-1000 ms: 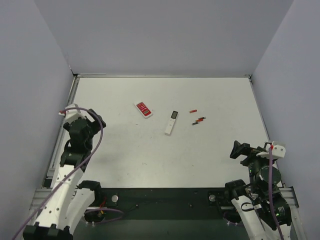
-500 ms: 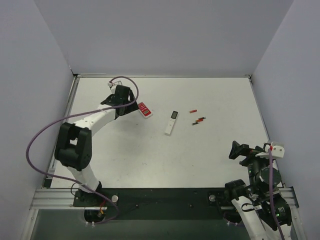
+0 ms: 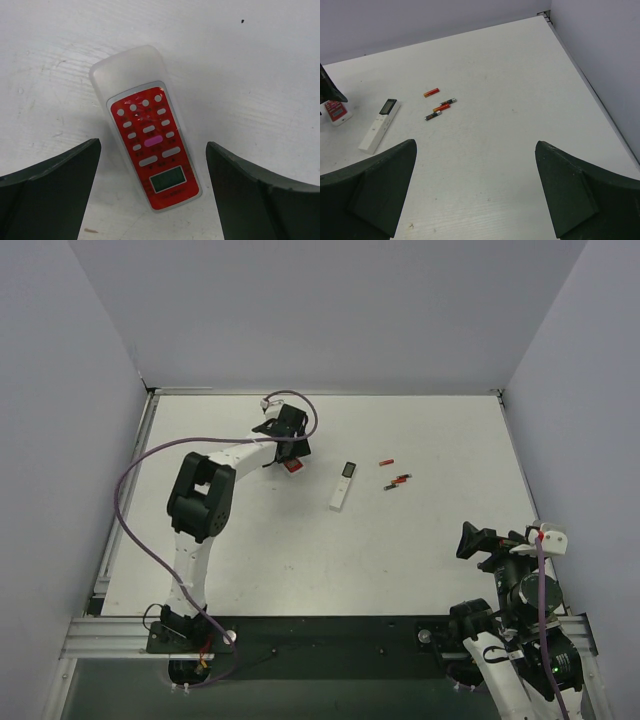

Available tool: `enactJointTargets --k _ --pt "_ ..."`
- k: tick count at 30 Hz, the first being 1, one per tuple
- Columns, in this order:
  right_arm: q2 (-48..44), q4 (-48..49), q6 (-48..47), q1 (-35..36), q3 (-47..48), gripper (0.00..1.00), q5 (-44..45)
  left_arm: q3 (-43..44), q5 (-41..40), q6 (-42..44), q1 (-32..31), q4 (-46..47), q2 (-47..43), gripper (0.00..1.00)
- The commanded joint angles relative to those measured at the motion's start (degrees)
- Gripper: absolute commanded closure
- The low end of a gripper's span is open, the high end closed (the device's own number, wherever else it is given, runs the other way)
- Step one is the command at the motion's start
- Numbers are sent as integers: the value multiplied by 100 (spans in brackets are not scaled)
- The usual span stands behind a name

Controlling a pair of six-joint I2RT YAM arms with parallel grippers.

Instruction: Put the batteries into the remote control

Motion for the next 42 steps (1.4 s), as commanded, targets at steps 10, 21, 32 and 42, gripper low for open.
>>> enactJointTargets --k 10,21,32,42 --pt "-192 265 -85 69 -35 0 -92 218 -833 60 -397 -1075 331 14" --pt "-95 291 -6 69 -17 0 -355 -1917 -86 24 -564 50 -1118 46" --pt "1028 352 548 69 325 0 -1908 -3306 1512 745 -968 578 -2894 65" --pt "2487 1775 926 78 115 0 -4634 -4186 4296 1421 -1373 1175 -4818 72"
